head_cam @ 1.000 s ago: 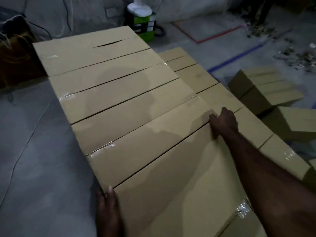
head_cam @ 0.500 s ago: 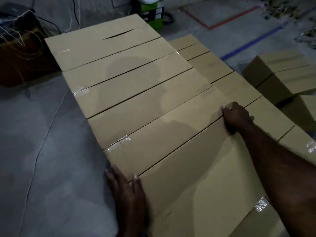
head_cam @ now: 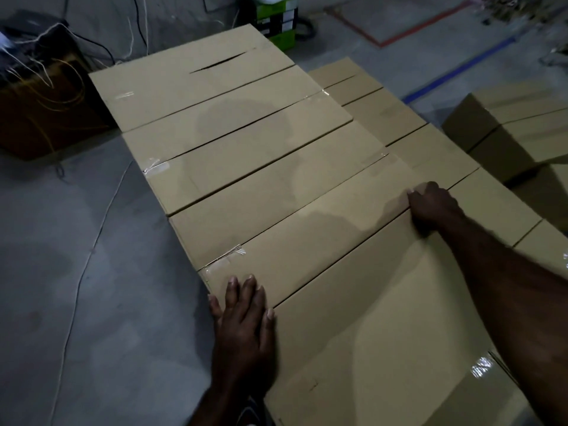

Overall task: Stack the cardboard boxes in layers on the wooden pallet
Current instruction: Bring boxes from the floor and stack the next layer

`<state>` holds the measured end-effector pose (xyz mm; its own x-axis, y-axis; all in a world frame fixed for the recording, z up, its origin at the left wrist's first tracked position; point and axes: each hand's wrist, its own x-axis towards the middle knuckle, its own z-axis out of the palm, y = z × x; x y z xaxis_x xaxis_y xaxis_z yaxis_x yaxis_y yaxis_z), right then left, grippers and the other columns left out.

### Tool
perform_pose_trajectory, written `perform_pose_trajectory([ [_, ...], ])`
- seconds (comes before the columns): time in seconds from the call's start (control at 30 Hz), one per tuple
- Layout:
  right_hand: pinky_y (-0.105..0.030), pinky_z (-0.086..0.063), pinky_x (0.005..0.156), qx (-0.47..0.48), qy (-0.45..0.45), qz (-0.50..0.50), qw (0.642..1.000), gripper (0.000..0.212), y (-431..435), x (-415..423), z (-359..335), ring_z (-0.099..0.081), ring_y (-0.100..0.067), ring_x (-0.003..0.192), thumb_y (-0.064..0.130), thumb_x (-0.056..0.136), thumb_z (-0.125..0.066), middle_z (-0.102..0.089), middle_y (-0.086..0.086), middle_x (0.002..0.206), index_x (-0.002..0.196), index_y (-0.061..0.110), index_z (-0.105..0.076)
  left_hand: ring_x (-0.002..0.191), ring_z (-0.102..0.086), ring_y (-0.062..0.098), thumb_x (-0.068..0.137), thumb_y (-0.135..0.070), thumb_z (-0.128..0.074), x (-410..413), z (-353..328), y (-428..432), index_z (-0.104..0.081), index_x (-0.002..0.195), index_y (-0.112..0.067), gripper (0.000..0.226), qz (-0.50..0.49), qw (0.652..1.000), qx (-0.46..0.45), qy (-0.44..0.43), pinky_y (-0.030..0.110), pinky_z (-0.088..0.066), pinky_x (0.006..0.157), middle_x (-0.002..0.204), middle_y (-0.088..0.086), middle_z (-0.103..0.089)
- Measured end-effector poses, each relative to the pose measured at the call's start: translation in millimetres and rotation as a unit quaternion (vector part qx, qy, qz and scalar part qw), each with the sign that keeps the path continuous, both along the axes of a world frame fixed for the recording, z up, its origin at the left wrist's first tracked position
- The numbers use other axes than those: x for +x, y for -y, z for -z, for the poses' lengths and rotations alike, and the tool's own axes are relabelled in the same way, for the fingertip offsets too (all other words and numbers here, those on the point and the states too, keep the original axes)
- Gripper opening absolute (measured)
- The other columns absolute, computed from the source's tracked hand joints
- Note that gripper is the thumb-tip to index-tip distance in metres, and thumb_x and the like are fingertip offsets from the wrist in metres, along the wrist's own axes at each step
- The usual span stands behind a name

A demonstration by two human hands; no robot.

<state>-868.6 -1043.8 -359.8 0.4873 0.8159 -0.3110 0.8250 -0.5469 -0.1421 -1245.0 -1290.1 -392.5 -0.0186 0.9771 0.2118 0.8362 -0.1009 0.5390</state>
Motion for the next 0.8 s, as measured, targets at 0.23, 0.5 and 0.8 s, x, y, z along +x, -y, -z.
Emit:
perform_pose_trajectory([
  [0.23, -0.051, -0.041, 0.105, -0.011, -0.009, 0.021, 1.000, 0.063, 0.2, -2.5, 0.4, -0.048, -0.044, 0.126, 0.050, 0.100, -0.045, -0.047, -0.026, 0.141, 0.142, 0.003, -0.039, 0.142, -0.036, 0.029, 0.093, -0.026, -0.048, -4.3, 4.4, 1.4, -0.070, 0.122, -0.005, 0.042, -0.013, 0.999, 0.032, 0.009, 0.055, -0.015, 0.119, 0.143, 0.010, -0.053],
  [0.5, -0.050, -0.038, 0.106, 0.001, 0.003, 0.028, 1.000, 0.061, 3.3, -5.4, 4.6, -0.047, -0.043, 0.127, 0.048, 0.100, -0.045, -0.048, -0.025, 0.141, 0.140, 0.002, -0.041, 0.141, -0.036, 0.030, 0.092, -0.025, -0.048, -5.6, 6.4, 0.8, -0.070, 0.120, -0.004, 0.041, -0.018, 0.999, 0.042, 0.005, 0.062, -0.020, 0.115, 0.141, 0.013, -0.056],
  [0.8, -0.058, -0.029, 0.112, 0.119, 0.059, -0.051, 0.990, 0.064, 33.9, -13.0, 11.0, -0.032, -0.041, 0.138, 0.046, 0.100, -0.042, -0.035, -0.026, 0.150, 0.144, 0.000, -0.039, 0.144, -0.031, 0.029, 0.095, -0.030, -0.043, -6.7, 1.4, 0.2, -0.067, 0.127, -0.009, 0.045, -0.007, 0.999, -0.005, -0.033, 0.052, -0.015, 0.118, 0.147, 0.010, -0.051],
])
